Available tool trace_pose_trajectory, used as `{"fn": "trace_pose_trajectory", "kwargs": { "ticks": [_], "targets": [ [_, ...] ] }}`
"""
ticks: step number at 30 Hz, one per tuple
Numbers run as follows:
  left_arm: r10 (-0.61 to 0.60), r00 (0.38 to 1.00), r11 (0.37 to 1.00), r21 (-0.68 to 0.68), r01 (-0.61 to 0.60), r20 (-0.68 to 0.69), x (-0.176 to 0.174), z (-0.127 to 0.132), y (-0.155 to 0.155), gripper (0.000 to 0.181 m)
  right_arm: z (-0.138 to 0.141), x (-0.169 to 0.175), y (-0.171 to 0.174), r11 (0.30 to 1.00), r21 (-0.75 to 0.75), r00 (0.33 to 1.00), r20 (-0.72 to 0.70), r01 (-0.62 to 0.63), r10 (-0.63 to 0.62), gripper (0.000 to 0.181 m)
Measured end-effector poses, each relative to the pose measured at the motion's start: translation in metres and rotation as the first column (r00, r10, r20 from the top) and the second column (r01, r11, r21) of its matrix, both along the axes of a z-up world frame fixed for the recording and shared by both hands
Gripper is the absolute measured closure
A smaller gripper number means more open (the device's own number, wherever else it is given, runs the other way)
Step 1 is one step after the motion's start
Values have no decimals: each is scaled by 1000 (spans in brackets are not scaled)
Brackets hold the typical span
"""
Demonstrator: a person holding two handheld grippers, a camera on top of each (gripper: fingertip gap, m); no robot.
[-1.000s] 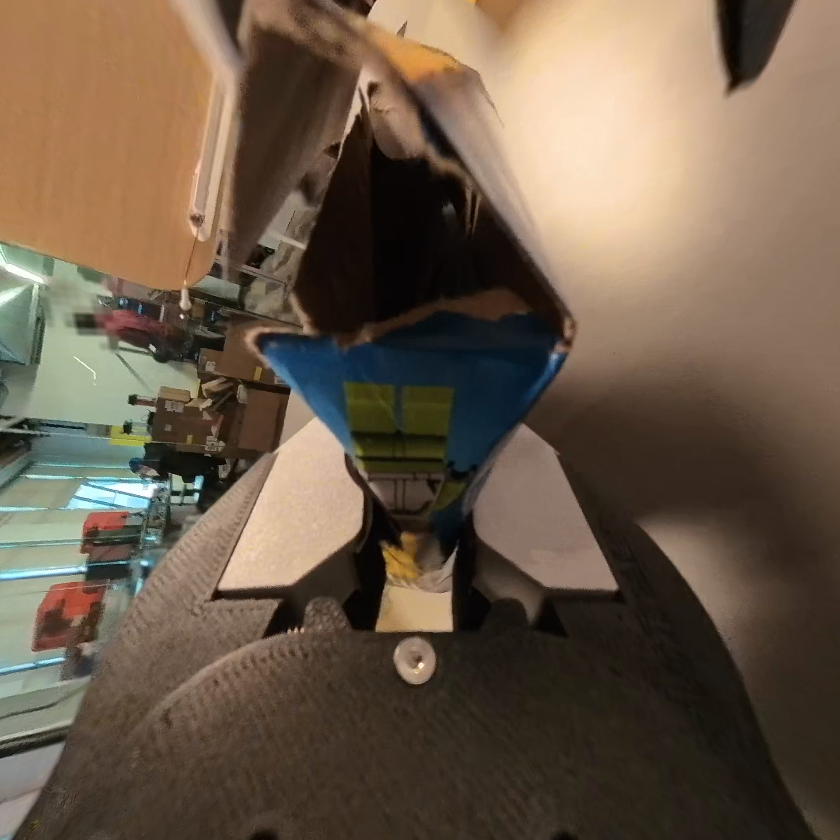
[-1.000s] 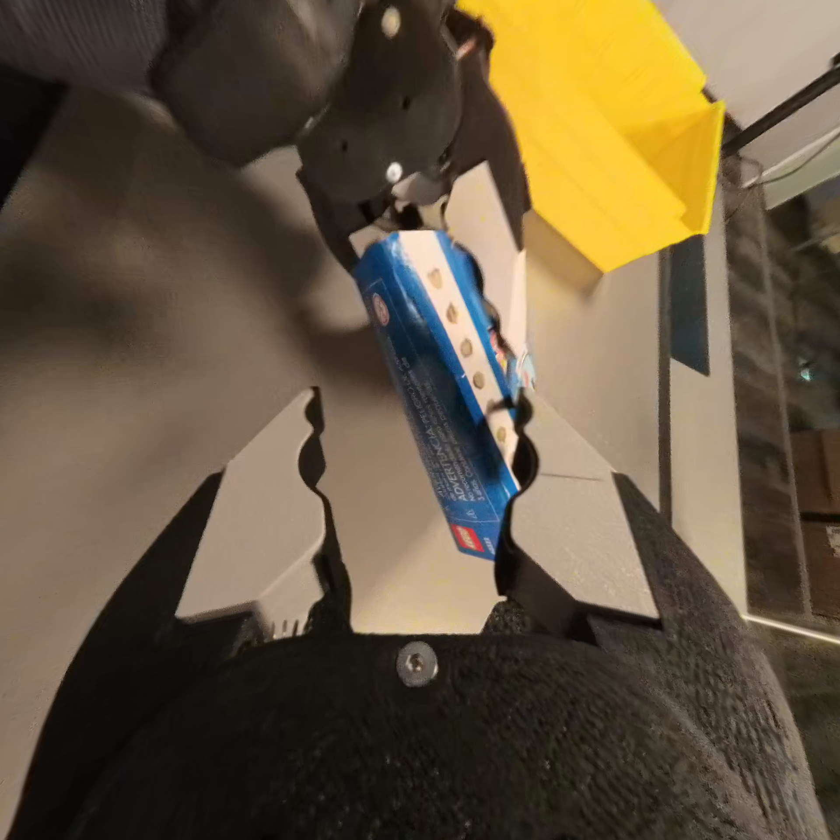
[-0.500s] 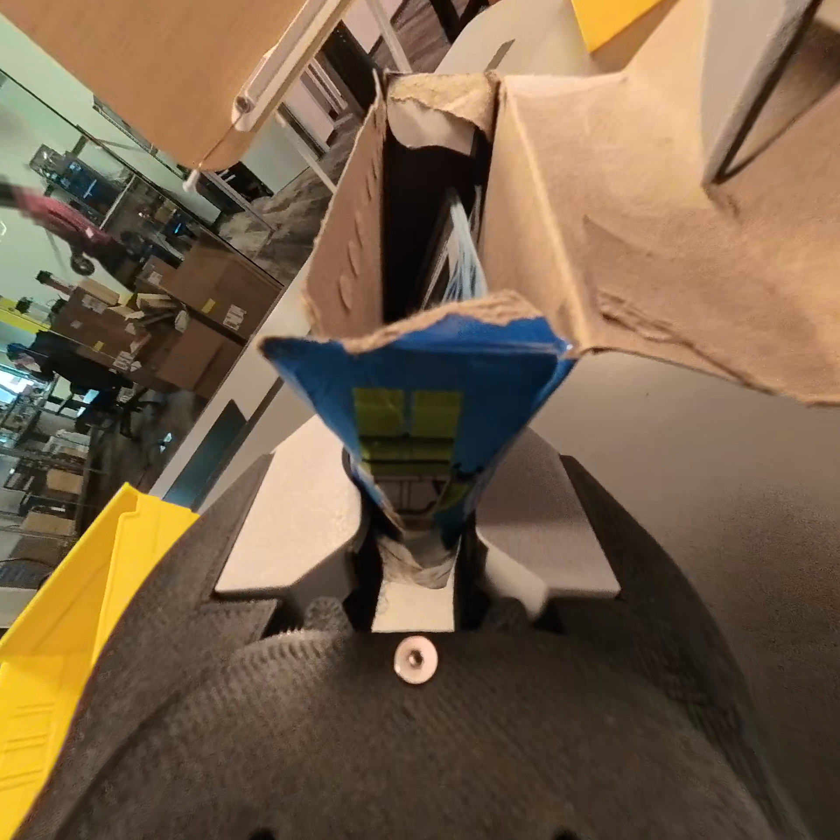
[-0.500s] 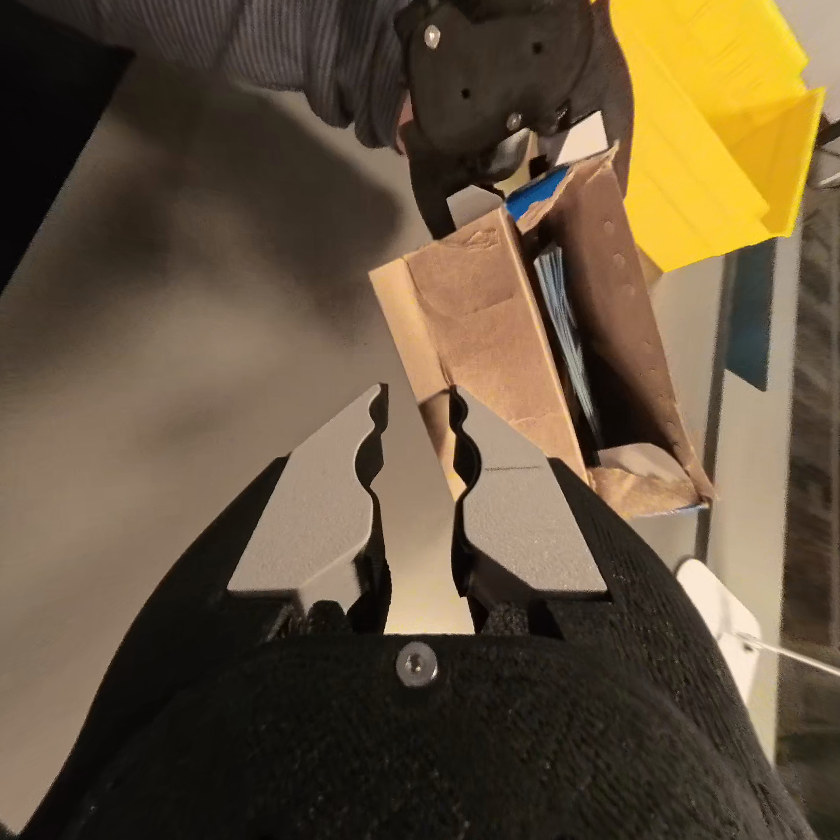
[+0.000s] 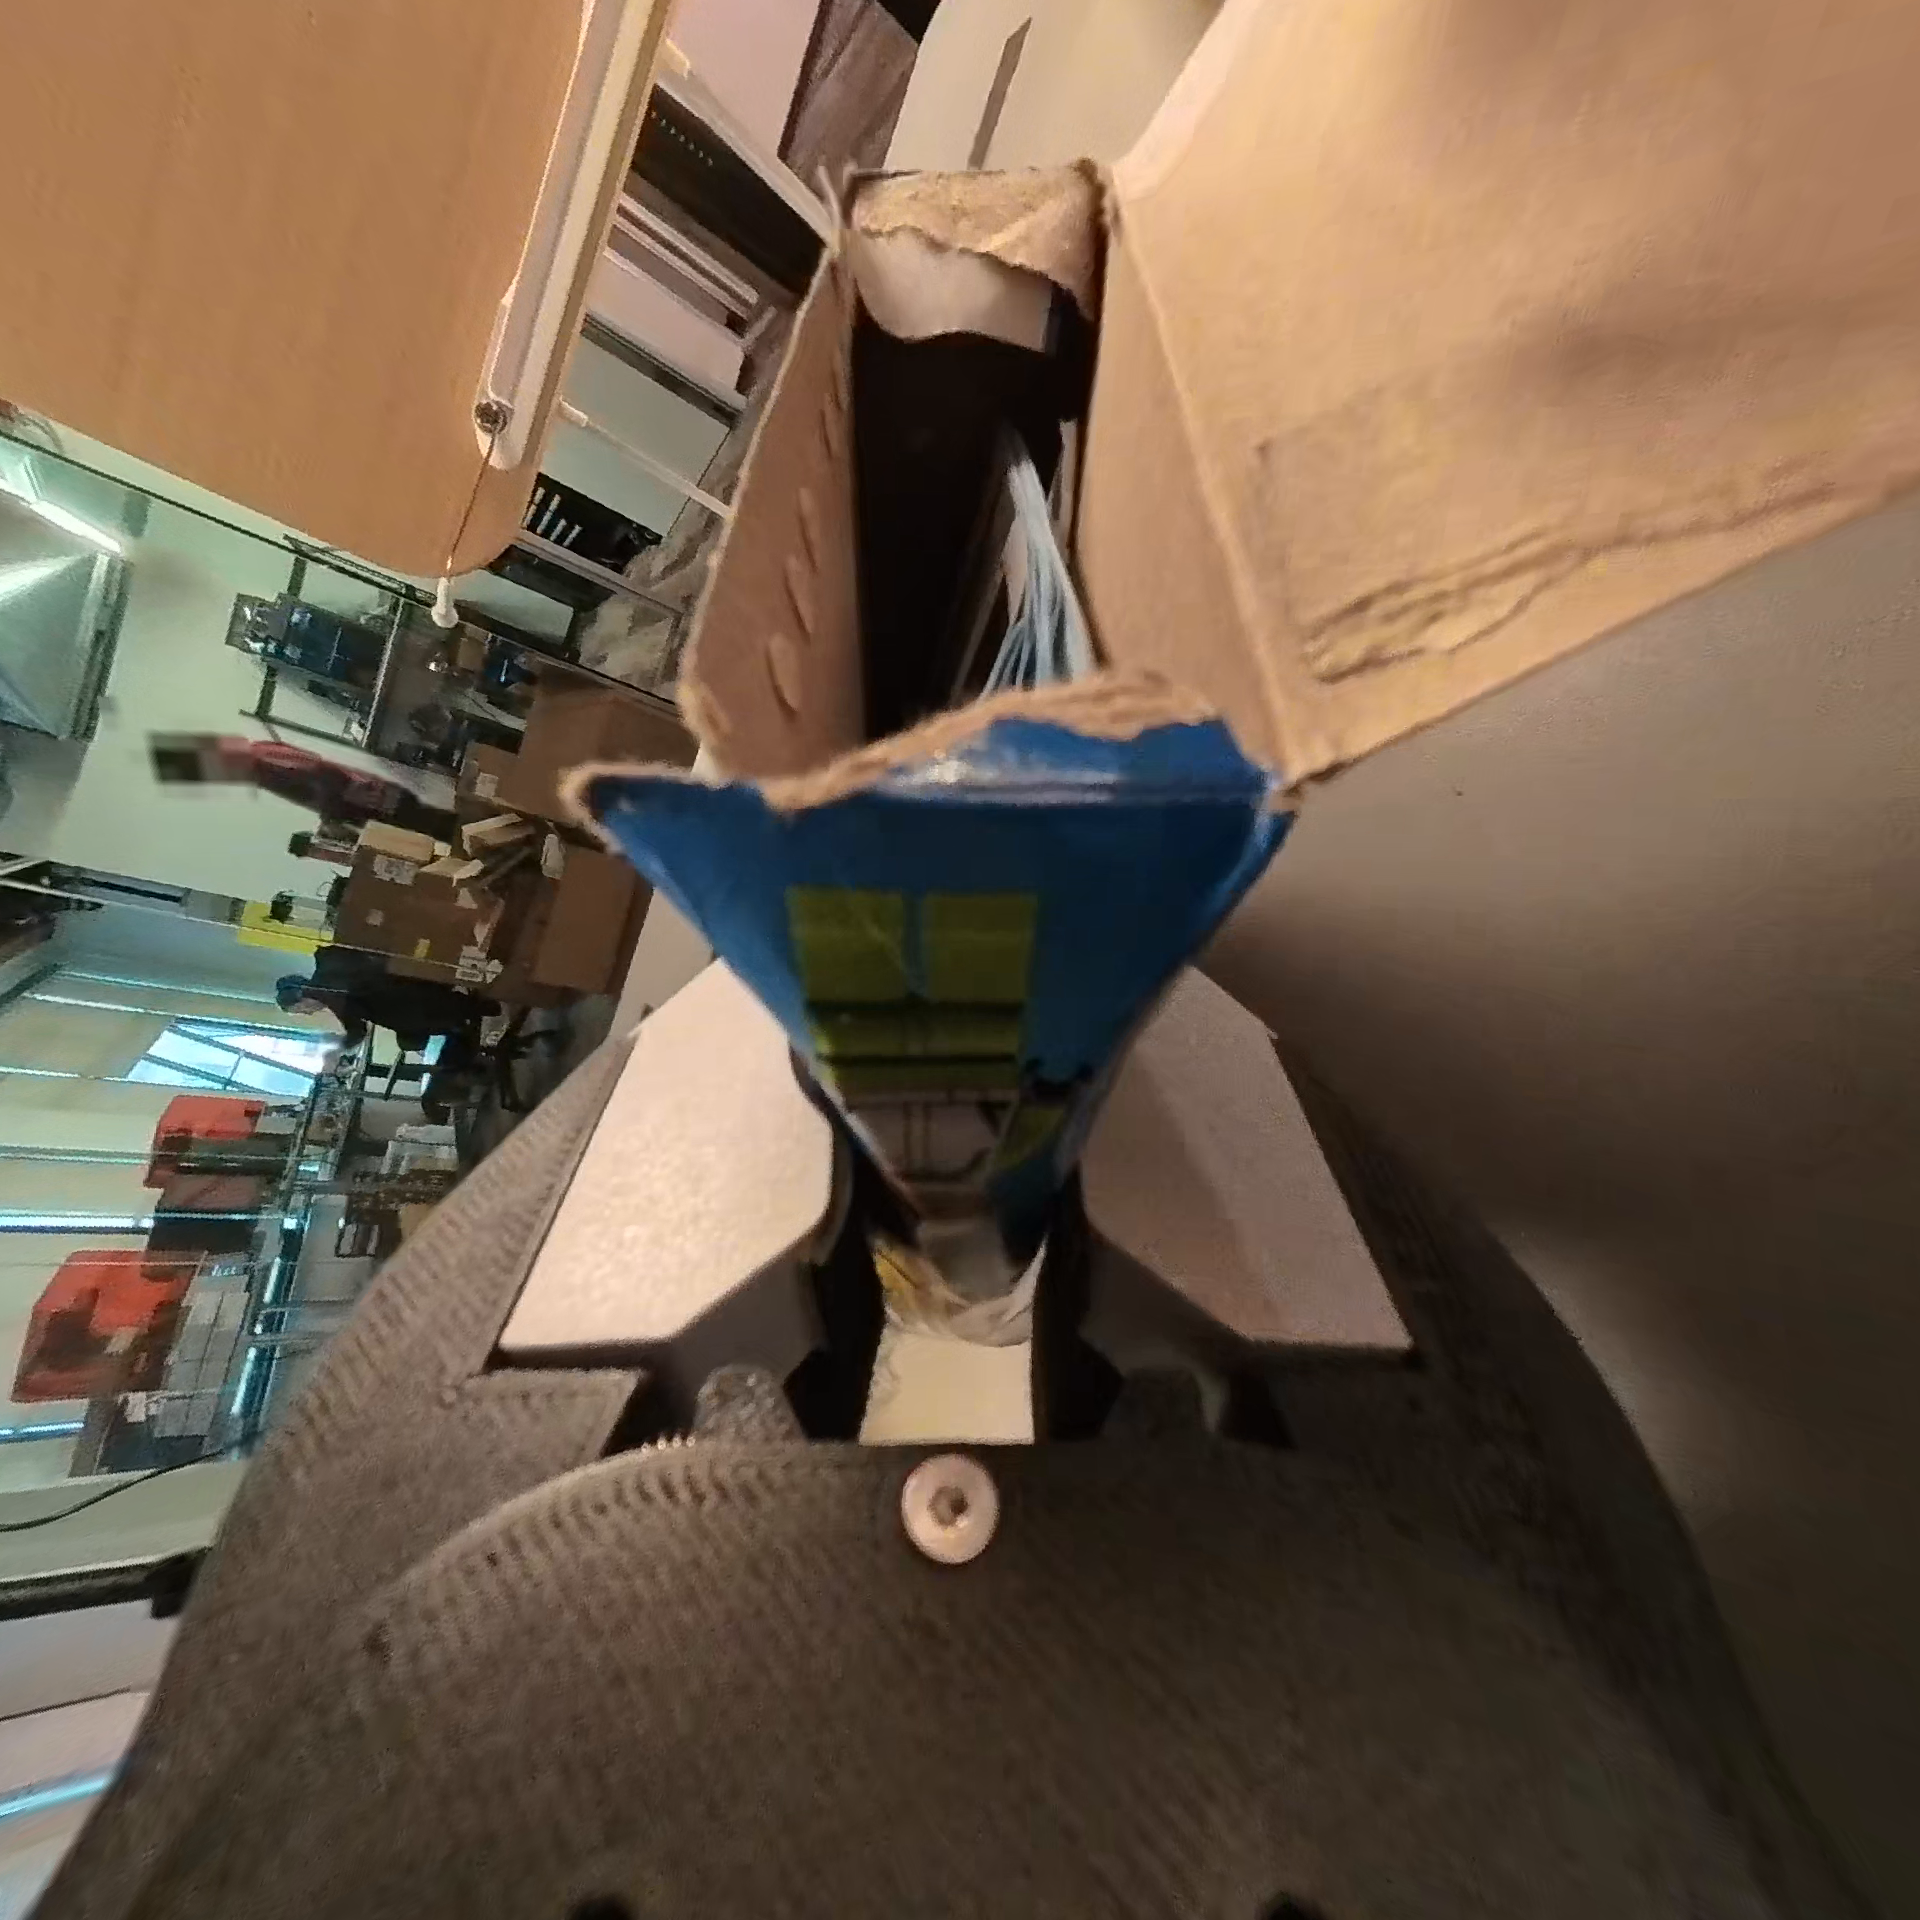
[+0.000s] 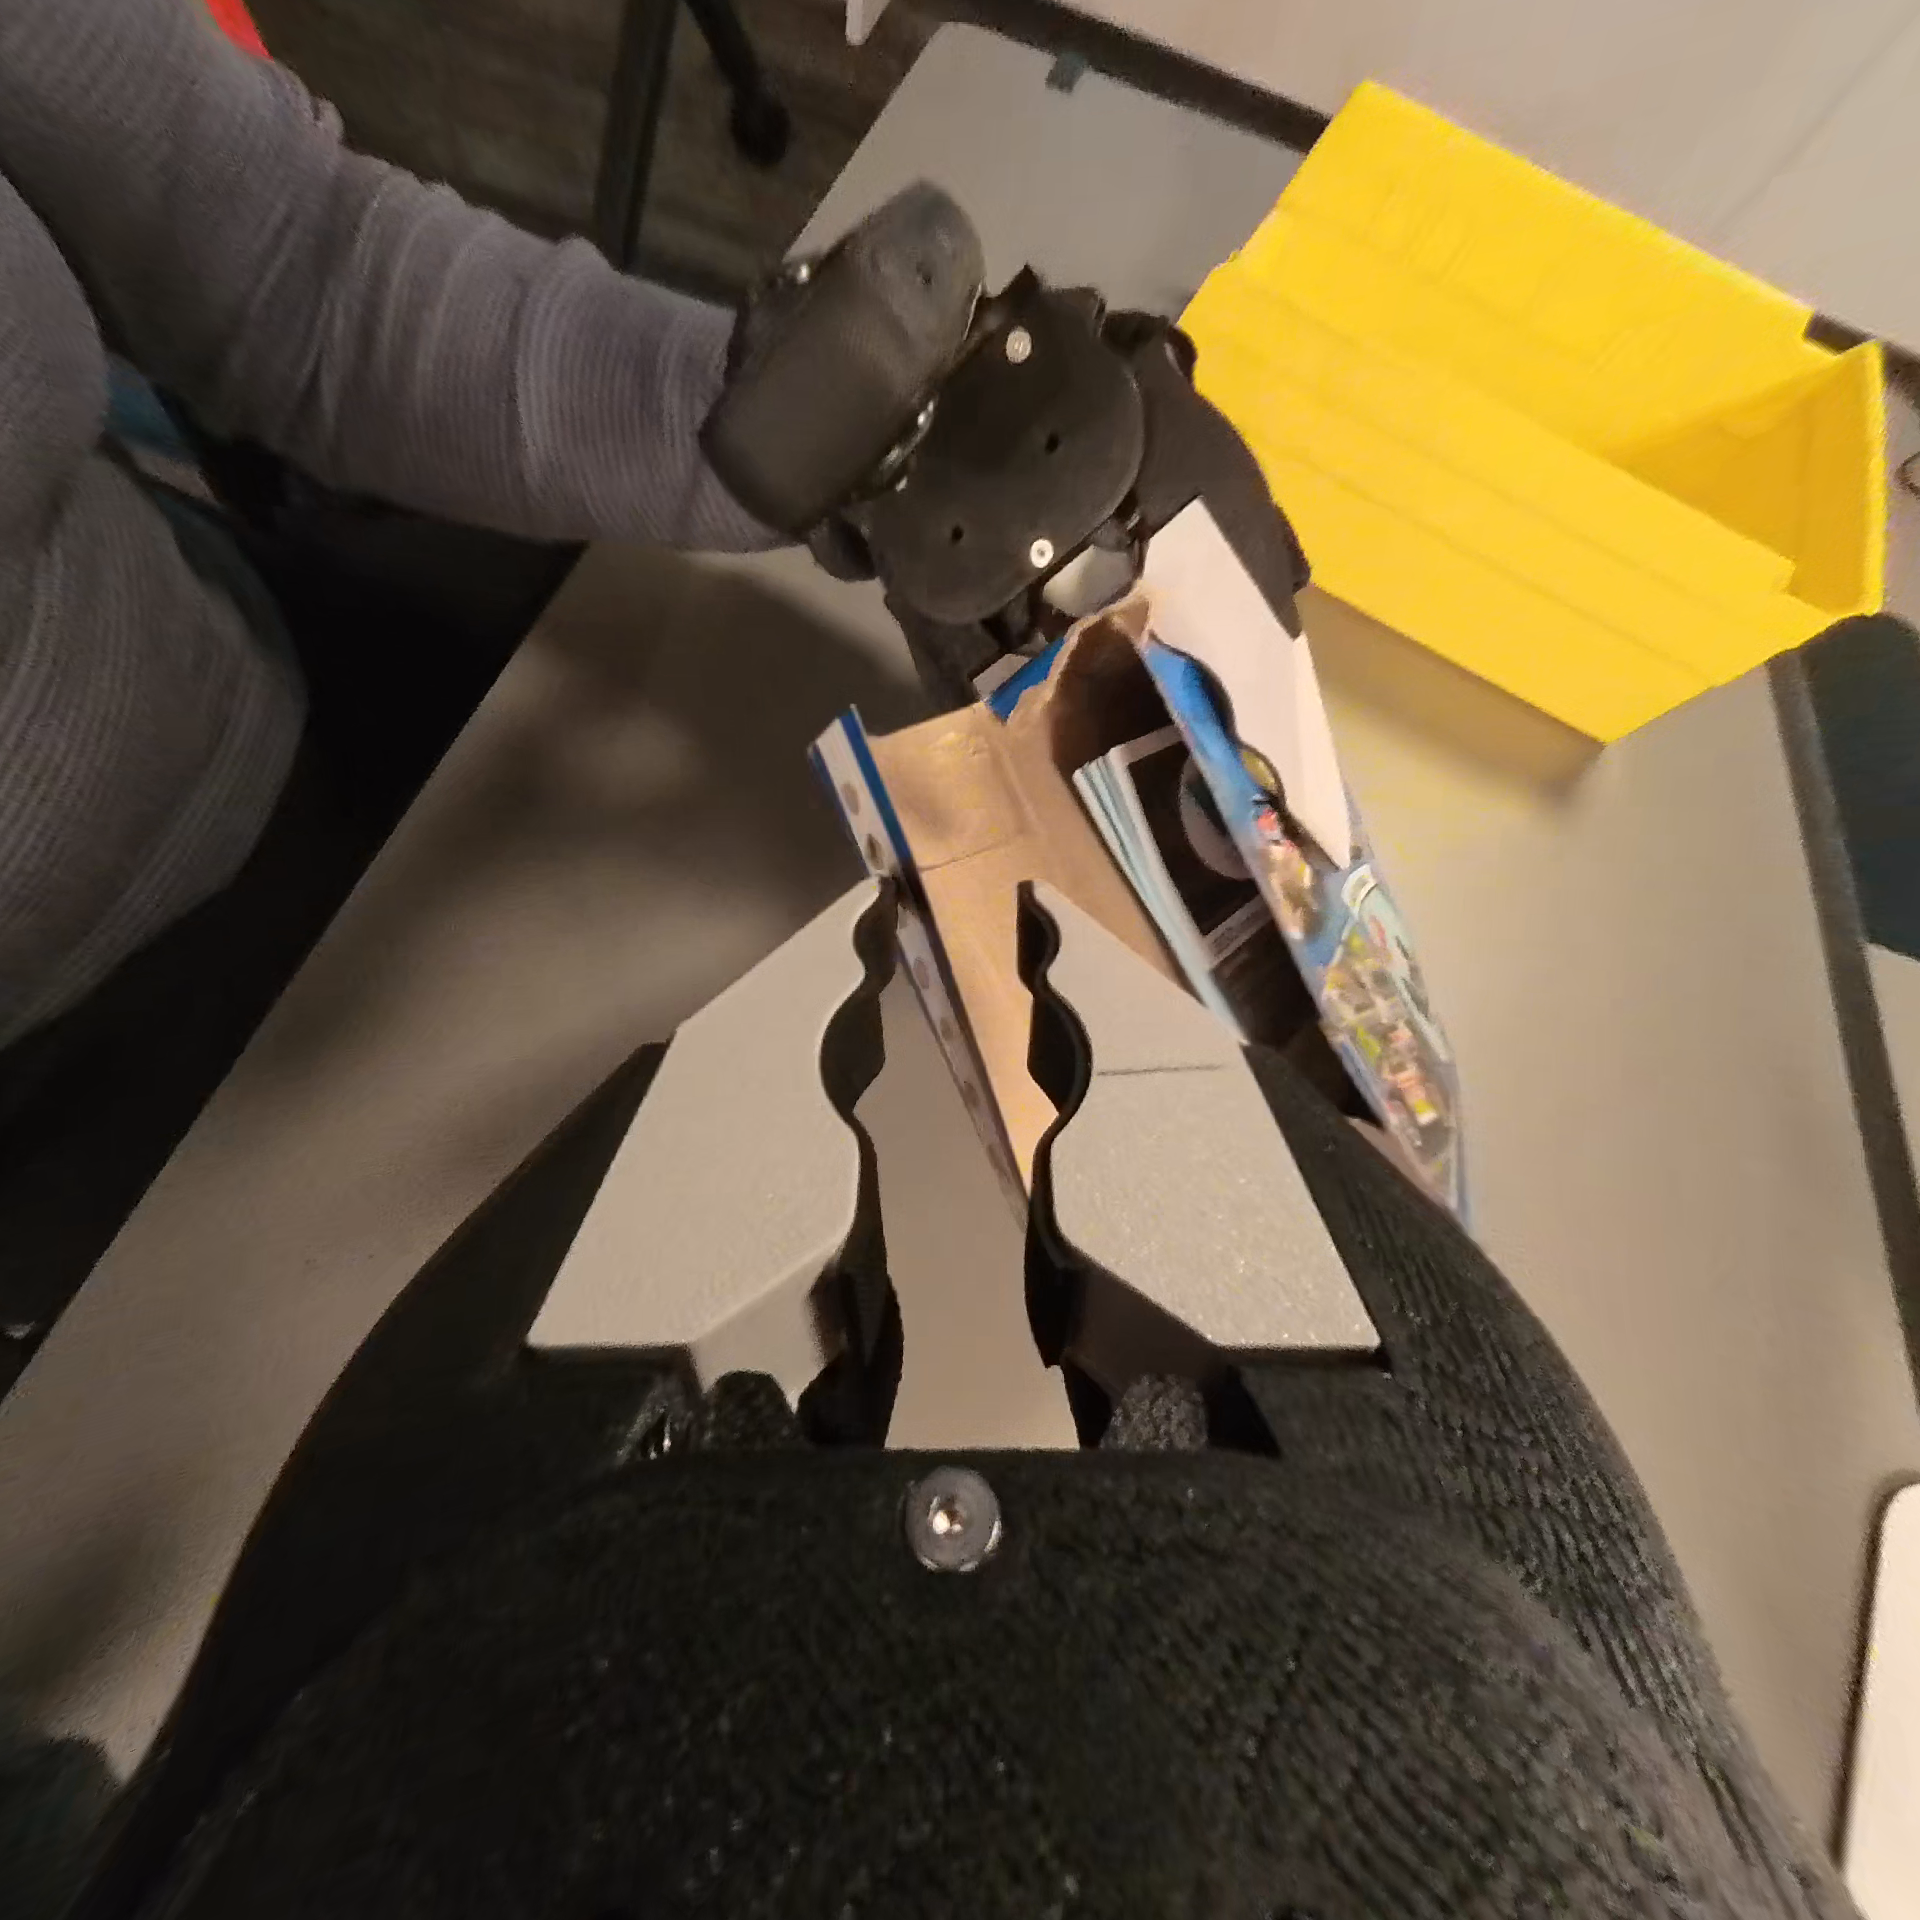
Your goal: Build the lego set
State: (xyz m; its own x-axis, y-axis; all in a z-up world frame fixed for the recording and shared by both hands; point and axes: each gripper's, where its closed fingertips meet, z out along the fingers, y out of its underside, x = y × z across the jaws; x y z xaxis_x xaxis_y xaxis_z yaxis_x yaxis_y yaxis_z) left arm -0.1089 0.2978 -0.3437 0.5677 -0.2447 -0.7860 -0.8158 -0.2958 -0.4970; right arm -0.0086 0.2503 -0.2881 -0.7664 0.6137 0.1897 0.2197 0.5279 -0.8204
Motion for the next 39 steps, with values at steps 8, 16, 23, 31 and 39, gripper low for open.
{"fn": "trace_pose_trajectory", "kwargs": {
  "ticks": [8, 16, 23, 31, 39],
  "targets": [
    [-30, 992, 1000, -14, 28, -119, 1, -3, -1, 148, 51, 8, 3, 949, -308, 990, -138, -69, 27, 176],
    [5, 1000, 1000, -1, -5, -21, -4, 0, 0, 146, -3, -39, 24, 933, 312, 948, -308, 178, -77, 181],
    [22, 1000, 1000, -19, -22, 17, -7, 2, 2, 146, -8, -44, 18, 929, 322, 957, -274, 183, -93, 168],
    [37, 999, 997, -73, -38, -21, -1, 5, 4, 144, -10, -49, 14, 943, 255, 966, -200, 214, -165, 168],
    [38, 998, 992, -119, -43, -47, 5, 6, 4, 142, -13, -49, 13, 937, 263, 966, -176, 231, -189, 167]
  ]
}}
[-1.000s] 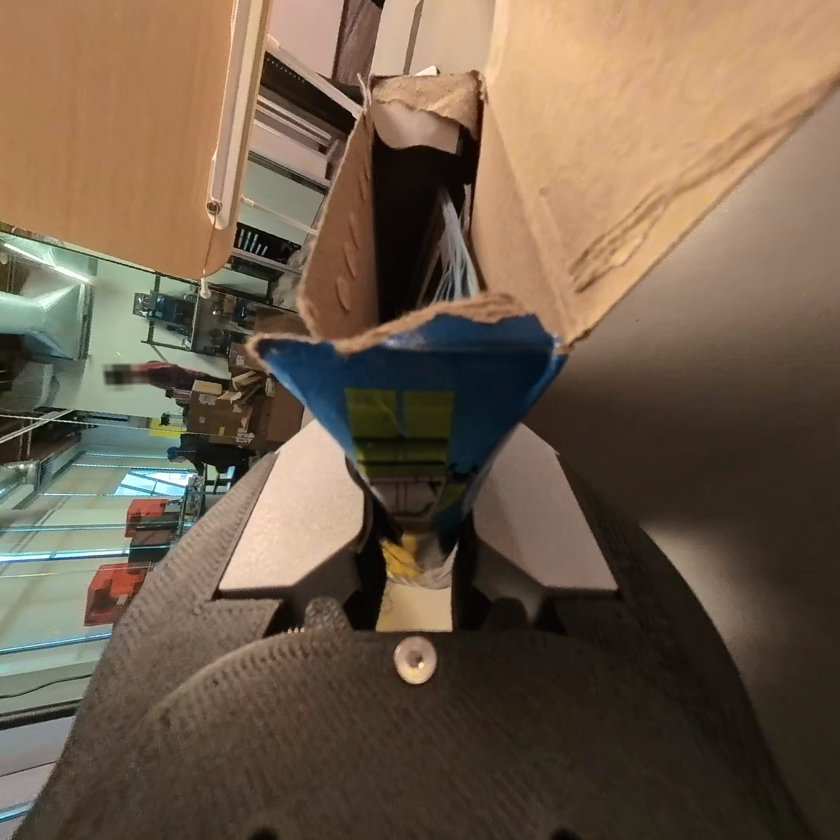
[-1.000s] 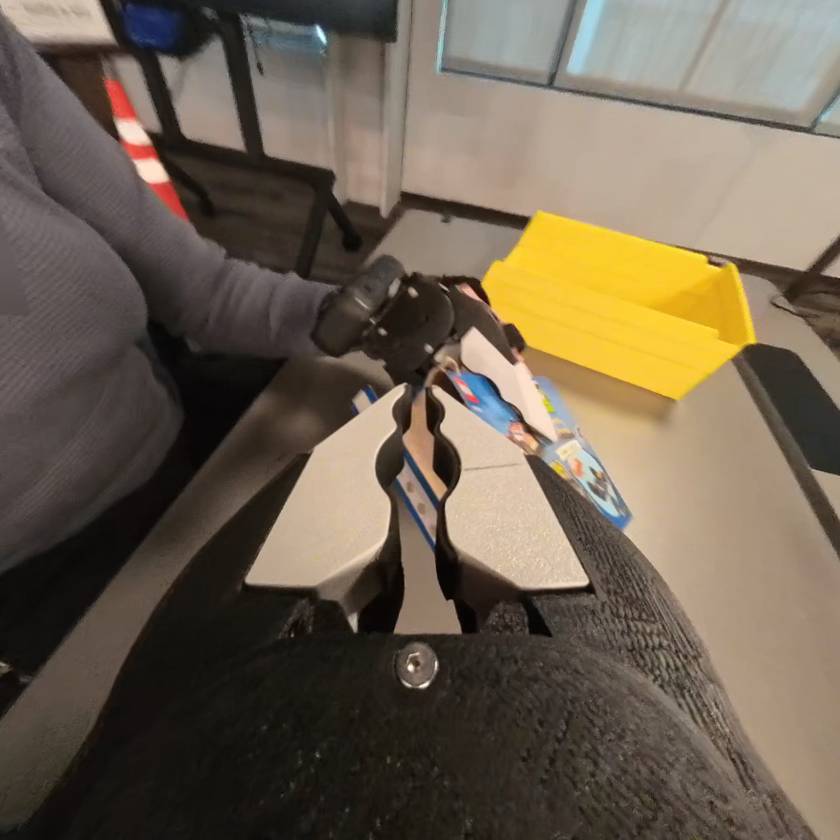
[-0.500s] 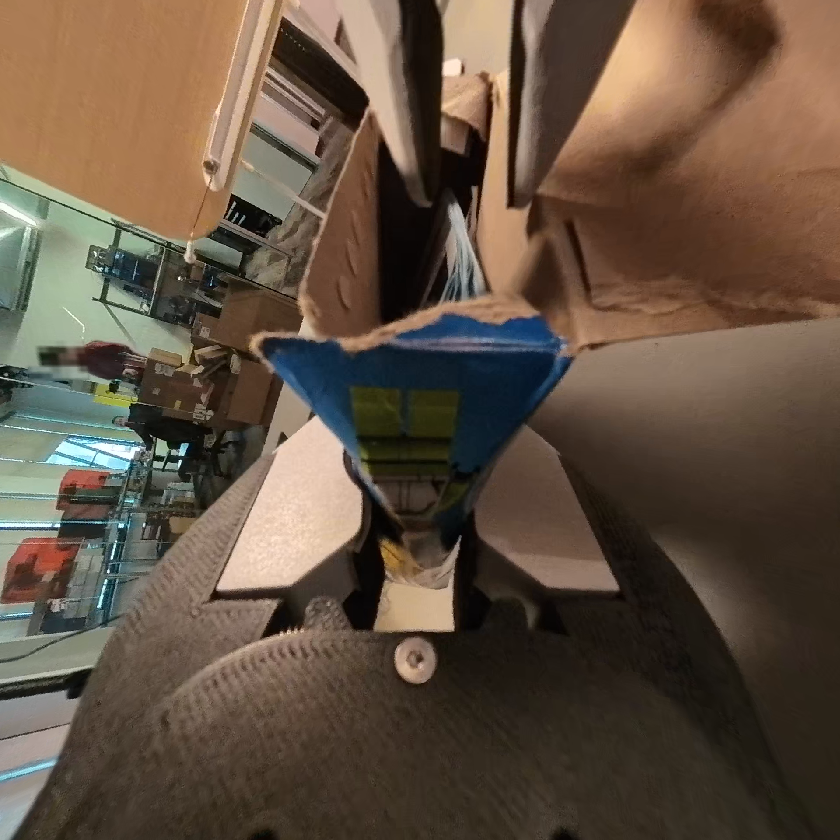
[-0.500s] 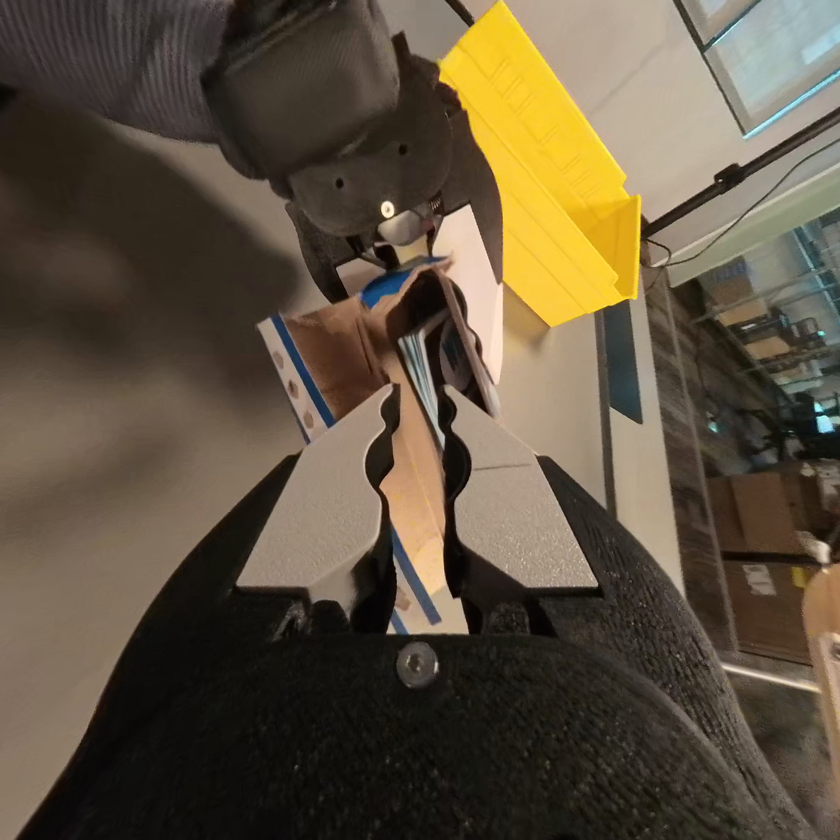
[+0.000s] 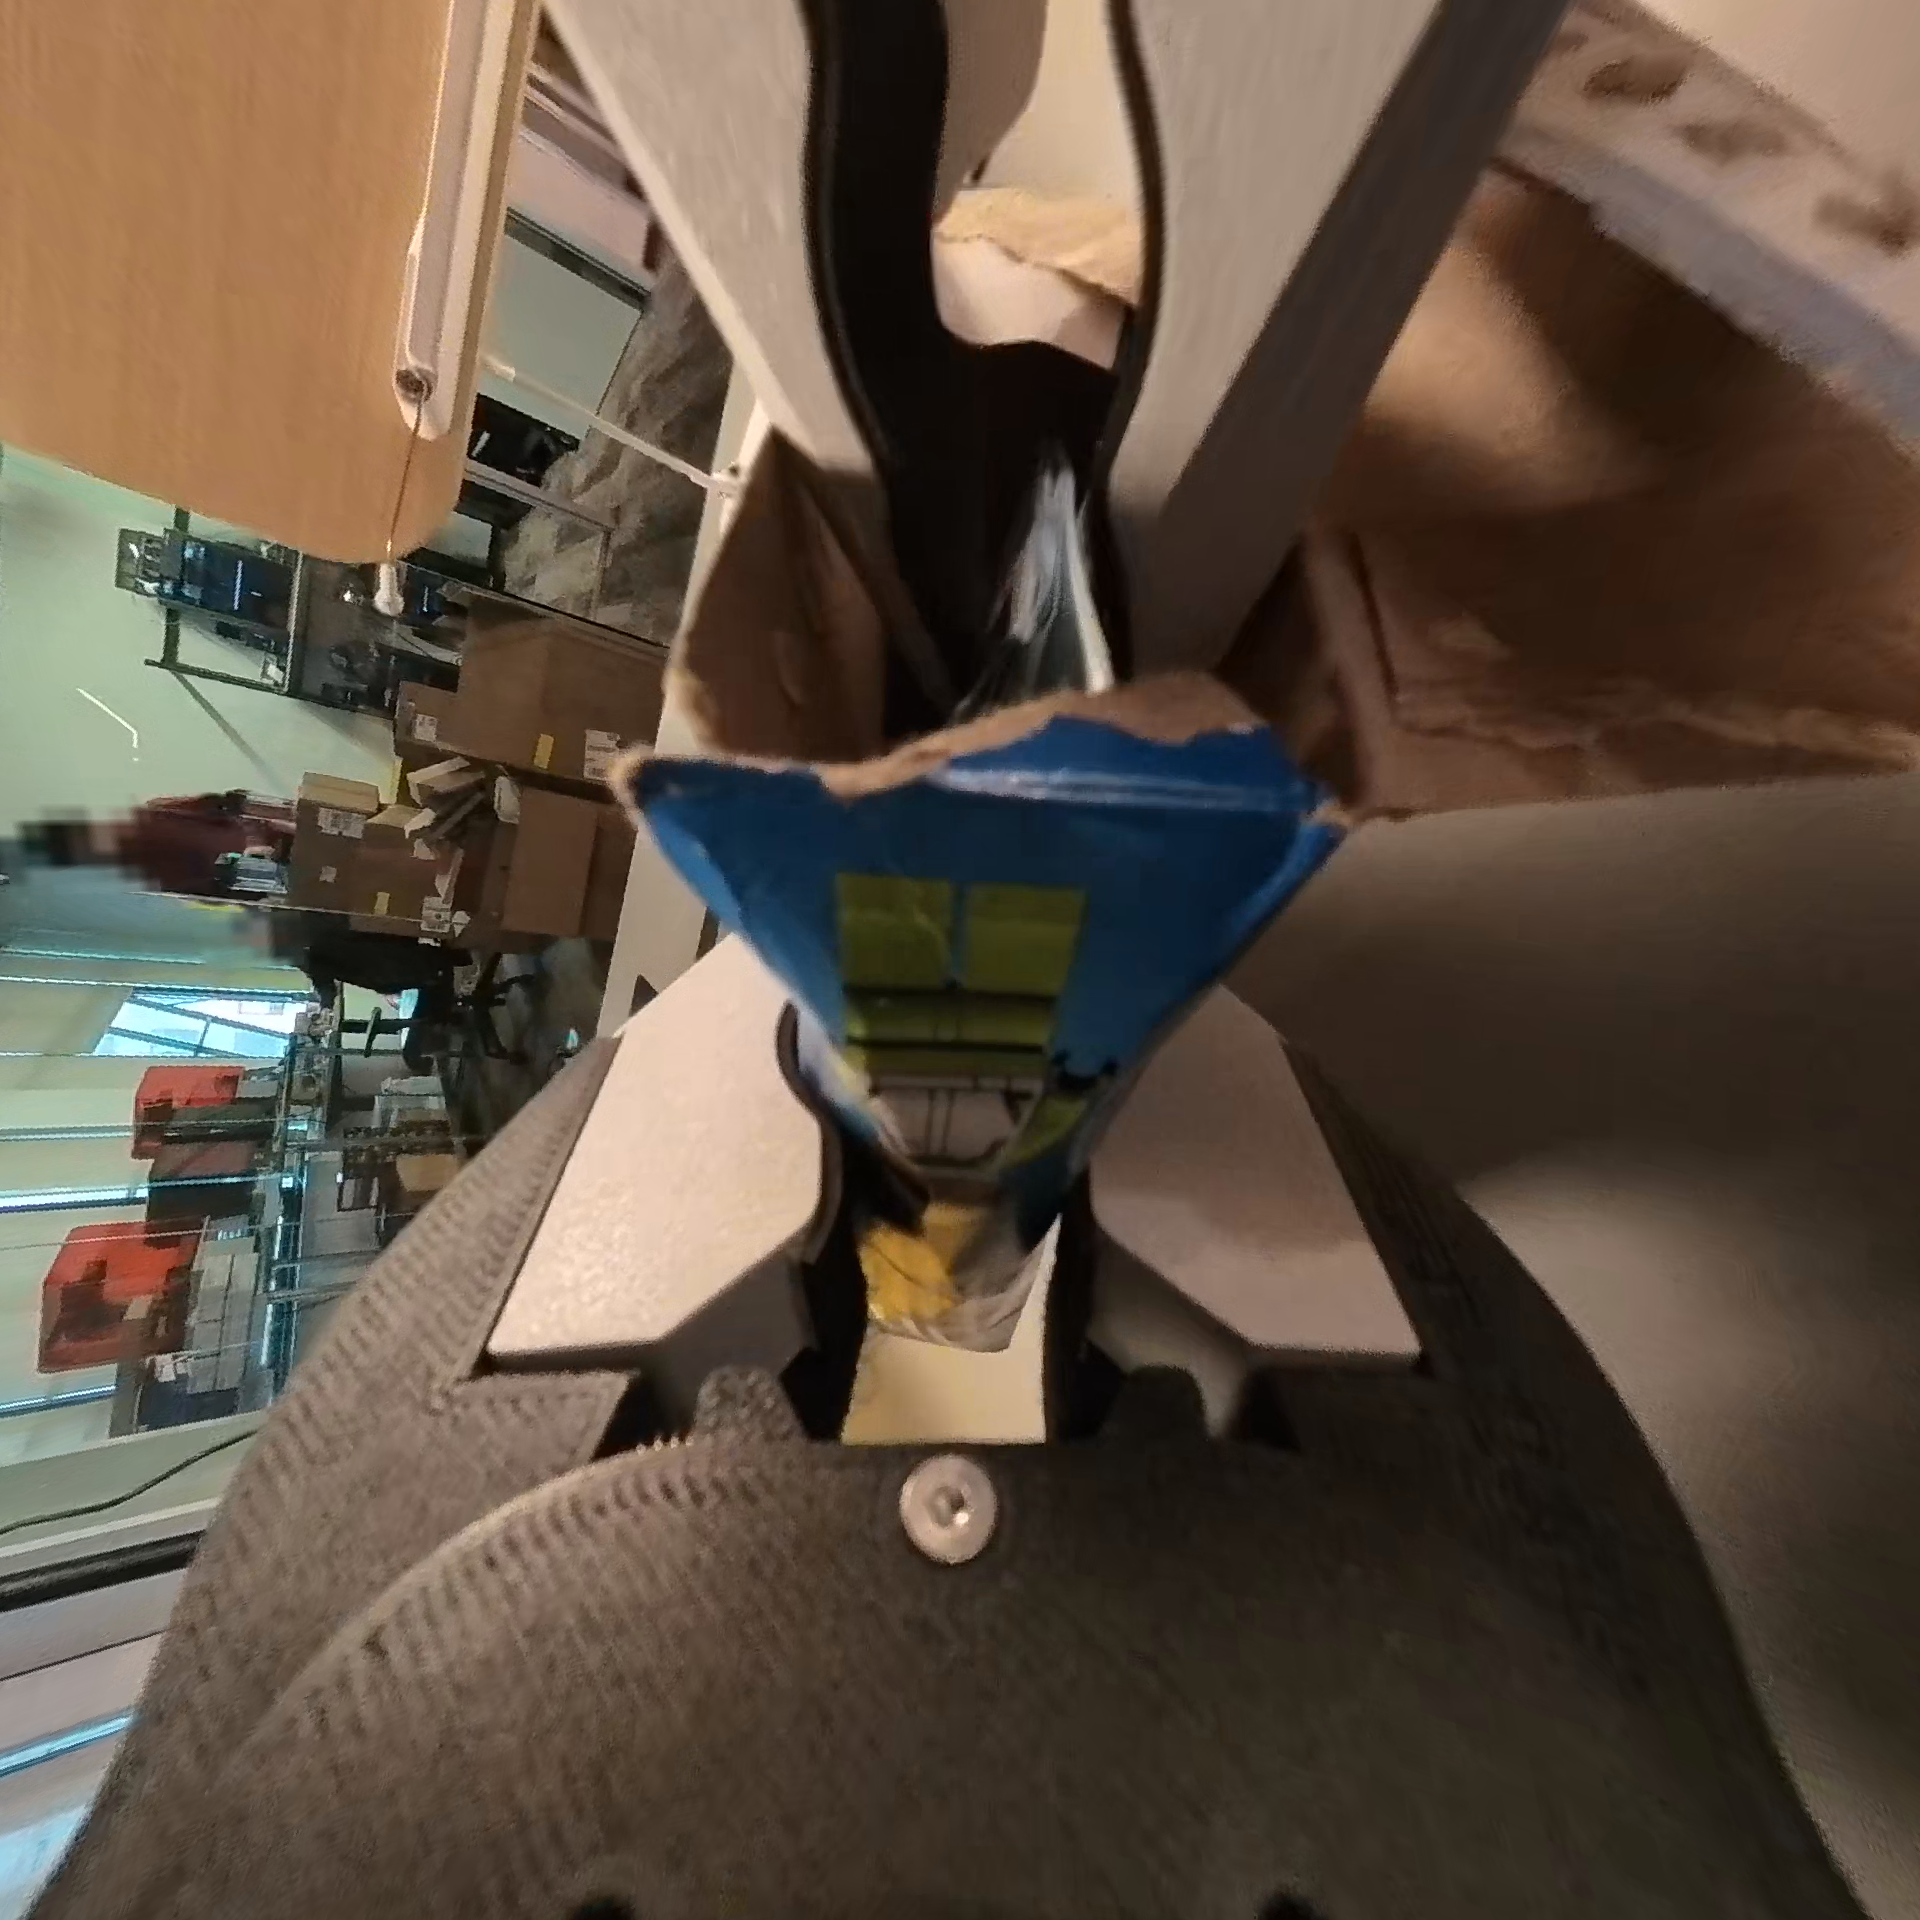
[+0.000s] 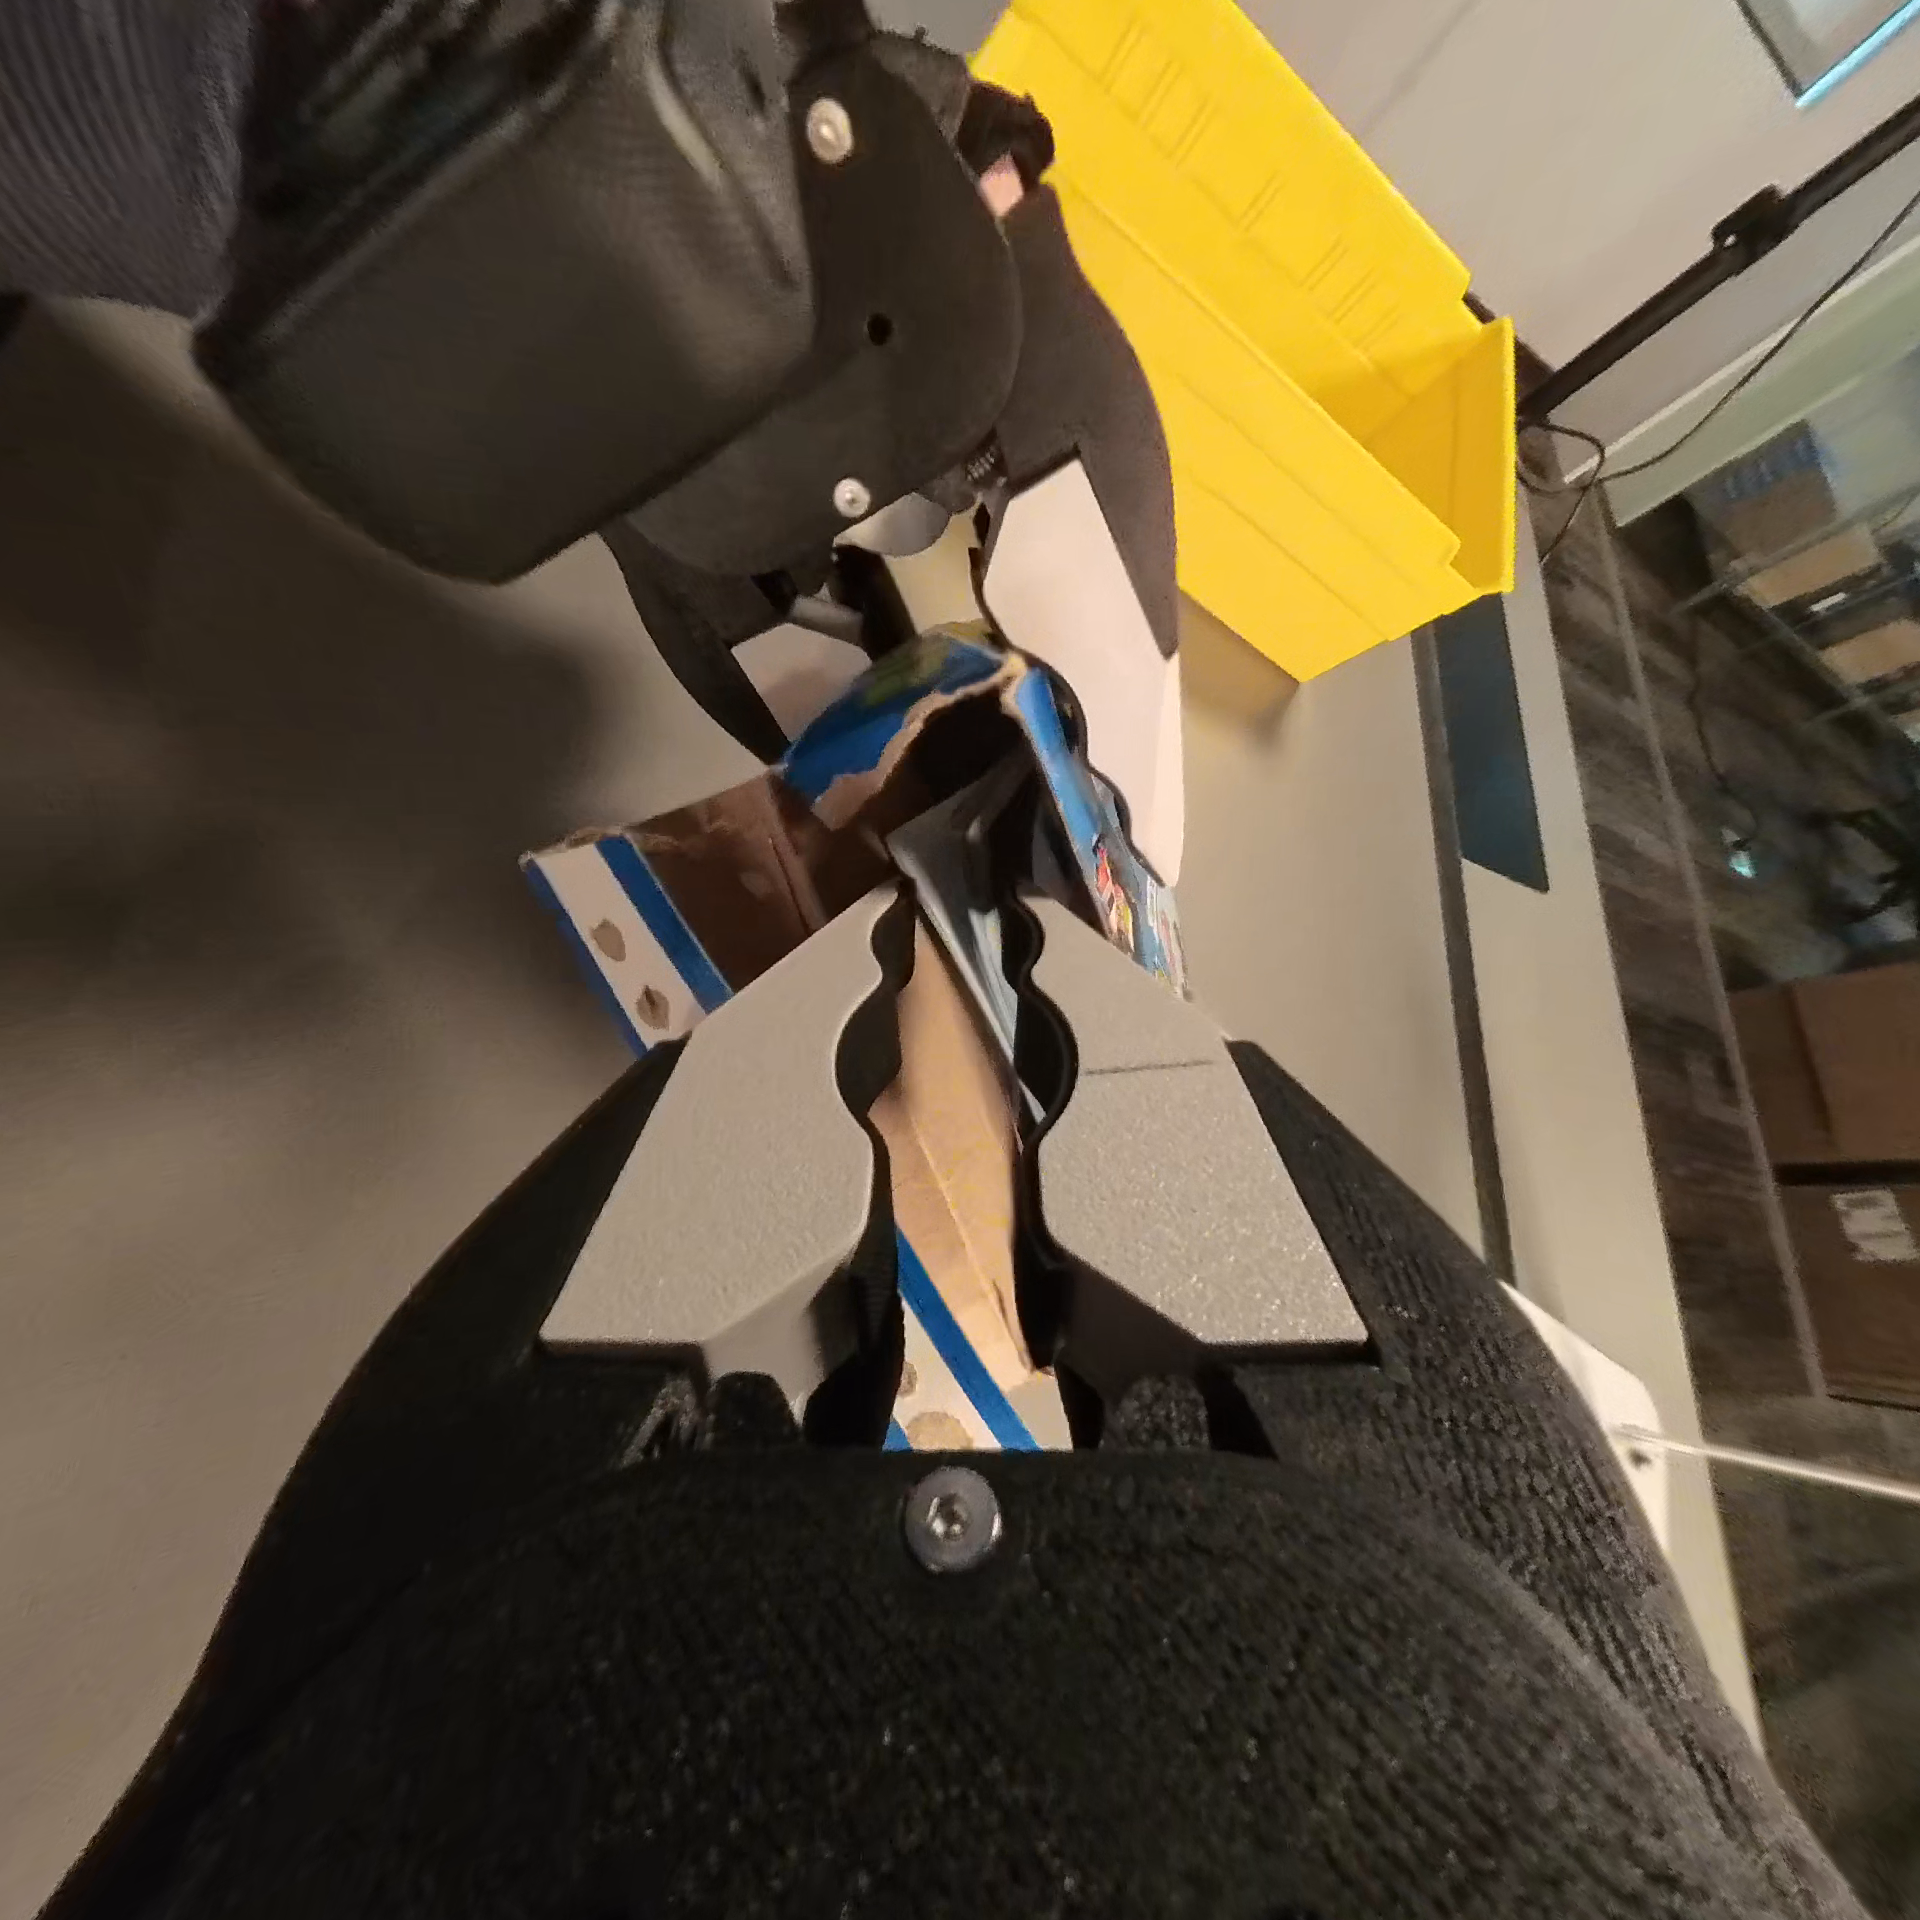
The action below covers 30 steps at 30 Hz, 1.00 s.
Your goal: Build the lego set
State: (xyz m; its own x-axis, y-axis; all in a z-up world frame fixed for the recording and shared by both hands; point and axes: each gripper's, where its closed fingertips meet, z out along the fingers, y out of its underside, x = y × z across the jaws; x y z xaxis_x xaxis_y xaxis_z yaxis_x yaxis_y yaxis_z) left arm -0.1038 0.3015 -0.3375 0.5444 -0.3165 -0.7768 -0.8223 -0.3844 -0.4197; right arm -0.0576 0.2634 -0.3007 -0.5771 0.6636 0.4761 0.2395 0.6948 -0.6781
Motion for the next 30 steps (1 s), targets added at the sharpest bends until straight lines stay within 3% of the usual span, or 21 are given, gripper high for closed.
{"fn": "trace_pose_trajectory", "kwargs": {
  "ticks": [4, 9, 14, 21, 27, 30],
  "targets": [
    [14, 1000, 1000, -4, -14, -11, -1, -1, 0, 143, -2, -3, 3, 998, 63, 1000, -12, 15, -15, 174],
    [28, 1000, 1000, 3, -28, -8, -5, -1, -1, 143, 15, 6, 7, 985, 169, 997, -70, 23, -11, 181],
    [38, 999, 999, 24, -38, 11, -10, -2, -3, 143, 37, 32, 20, 994, 105, 997, -79, 25, -17, 181],
    [69, 994, 996, 45, -73, 86, -18, 0, -5, 143, 75, 49, 41, 998, 13, 971, -232, 64, -59, 181],
    [99, 980, 992, 57, -111, 170, -24, 2, -5, 142, 118, 56, 66, 986, -97, 884, -437, 136, -165, 181],
    [120, 975, 989, 67, -134, 187, -28, 2, -7, 142, 132, 60, 82, 961, -219, 852, -458, 168, -253, 181]
  ]
}}
